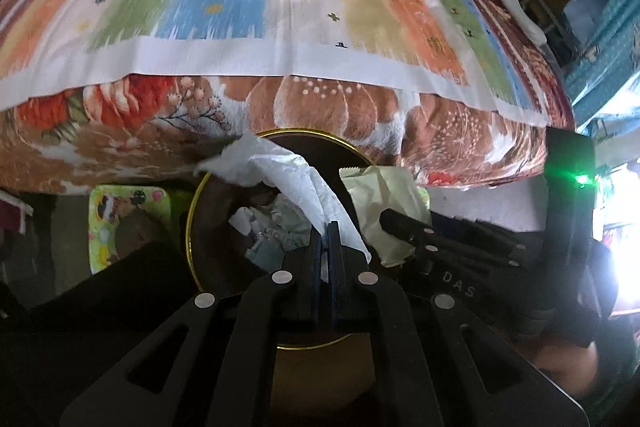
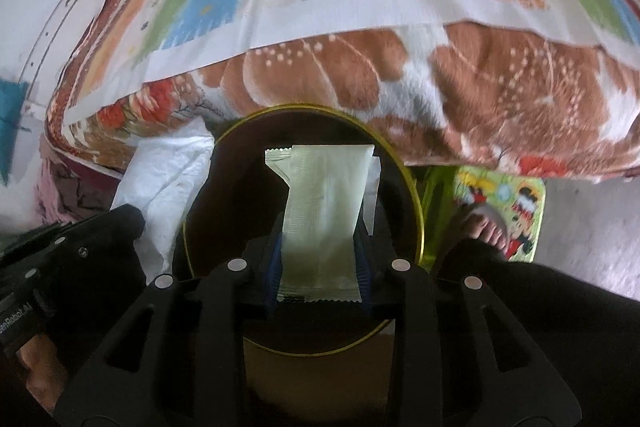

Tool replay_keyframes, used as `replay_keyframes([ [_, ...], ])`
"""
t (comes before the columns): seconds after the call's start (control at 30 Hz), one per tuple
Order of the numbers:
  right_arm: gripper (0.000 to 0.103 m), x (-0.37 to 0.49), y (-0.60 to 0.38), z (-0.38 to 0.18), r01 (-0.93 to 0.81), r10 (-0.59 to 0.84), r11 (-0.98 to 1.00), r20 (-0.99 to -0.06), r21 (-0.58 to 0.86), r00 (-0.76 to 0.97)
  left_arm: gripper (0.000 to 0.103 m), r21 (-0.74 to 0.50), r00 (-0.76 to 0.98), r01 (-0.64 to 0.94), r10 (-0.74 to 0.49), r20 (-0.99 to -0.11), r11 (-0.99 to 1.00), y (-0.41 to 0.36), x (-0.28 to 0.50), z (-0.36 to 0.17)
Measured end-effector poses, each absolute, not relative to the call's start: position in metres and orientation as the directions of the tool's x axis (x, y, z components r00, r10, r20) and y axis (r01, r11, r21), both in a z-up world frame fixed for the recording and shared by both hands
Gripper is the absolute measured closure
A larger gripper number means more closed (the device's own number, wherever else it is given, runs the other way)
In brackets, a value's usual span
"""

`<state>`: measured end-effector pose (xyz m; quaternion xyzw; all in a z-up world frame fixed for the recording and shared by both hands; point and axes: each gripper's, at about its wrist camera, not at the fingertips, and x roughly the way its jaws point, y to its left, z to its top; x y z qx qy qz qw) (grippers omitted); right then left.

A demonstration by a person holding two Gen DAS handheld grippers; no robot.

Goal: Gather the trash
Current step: 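Open both grippers to drop the plastic and packet into the bin, then move both open grippers back to the clear bag and medicine box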

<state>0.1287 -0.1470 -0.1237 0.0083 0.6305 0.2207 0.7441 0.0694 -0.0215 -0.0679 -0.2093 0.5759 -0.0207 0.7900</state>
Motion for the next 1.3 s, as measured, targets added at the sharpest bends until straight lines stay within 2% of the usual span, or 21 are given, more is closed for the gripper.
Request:
replay_keyframes([
  [0.07, 0.071, 0.131, -0.149, -0.125, -0.299, 0.349, 0.904, -0.932, 0.306, 0.102, 0.101, -0.362, 0.352, -0.211, -0.275, -0.895, 0.908, -0.019, 0.069, -0.065],
  [0.1, 0.067, 0.131, -0.149, -0.126, -0.295, 0.352, 0.904, -0.93, 0.309, 0.102, 0.097, -0.364, 0.359, -0.216, -0.273, -0.893, 0.906, -0.018, 0.069, -0.064],
  [0.13, 0.06, 0.131, -0.15, -0.125, -0.29, 0.356, 0.904, -0.929, 0.314, 0.103, 0.085, -0.372, 0.362, -0.229, -0.276, -0.89, 0.9, -0.014, 0.069, -0.064],
  [0.2, 0.05, 0.132, -0.153, -0.123, -0.274, 0.363, 0.906, -0.925, 0.321, 0.116, 0.067, -0.398, 0.379, -0.245, -0.29, -0.879, 0.884, -0.009, 0.069, -0.061],
  [0.23, 0.048, 0.133, -0.155, -0.122, -0.27, 0.366, 0.907, -0.923, 0.325, 0.119, 0.064, -0.412, 0.399, -0.246, -0.296, -0.868, 0.877, -0.007, 0.069, -0.058],
  [0.5, 0.037, 0.133, -0.156, -0.114, -0.279, 0.388, 0.899, -0.91, 0.339, 0.143, 0.05, -0.408, 0.466, -0.287, -0.246, -0.85, 0.867, 0.008, 0.068, -0.045],
  [0.6, 0.032, 0.132, -0.153, -0.108, -0.303, 0.387, 0.895, -0.907, 0.326, 0.166, 0.049, -0.408, 0.476, -0.305, -0.233, -0.848, 0.861, 0.016, 0.071, -0.043],
  [0.8, 0.024, 0.139, -0.153, -0.09, -0.326, 0.399, 0.891, -0.888, 0.317, 0.226, 0.034, -0.405, 0.511, -0.328, -0.2, -0.836, 0.854, 0.033, 0.076, -0.03],
  [0.93, 0.019, 0.151, -0.153, -0.077, -0.34, 0.413, 0.884, -0.878, 0.322, 0.243, 0.025, -0.321, 0.543, -0.308, -0.112, -0.832, 0.896, 0.037, 0.088, -0.012],
  [1.07, 0.014, 0.166, -0.15, -0.065, -0.35, 0.423, 0.879, -0.867, 0.323, 0.264, 0.02, -0.316, 0.553, -0.3, -0.106, -0.826, 0.9, 0.039, 0.099, -0.007],
  [1.2, 0.011, 0.185, -0.151, -0.056, -0.343, 0.412, 0.888, -0.862, 0.307, 0.294, 0.006, -0.267, 0.589, -0.299, -0.043, -0.807, 0.916, 0.041, 0.109, 0.004],
  [1.3, 0.01, 0.2, -0.151, -0.05, -0.336, 0.41, 0.892, -0.857, 0.304, 0.312, 0.006, -0.205, 0.593, -0.316, 0.024, -0.805, 0.926, 0.044, 0.119, 0.009],
])
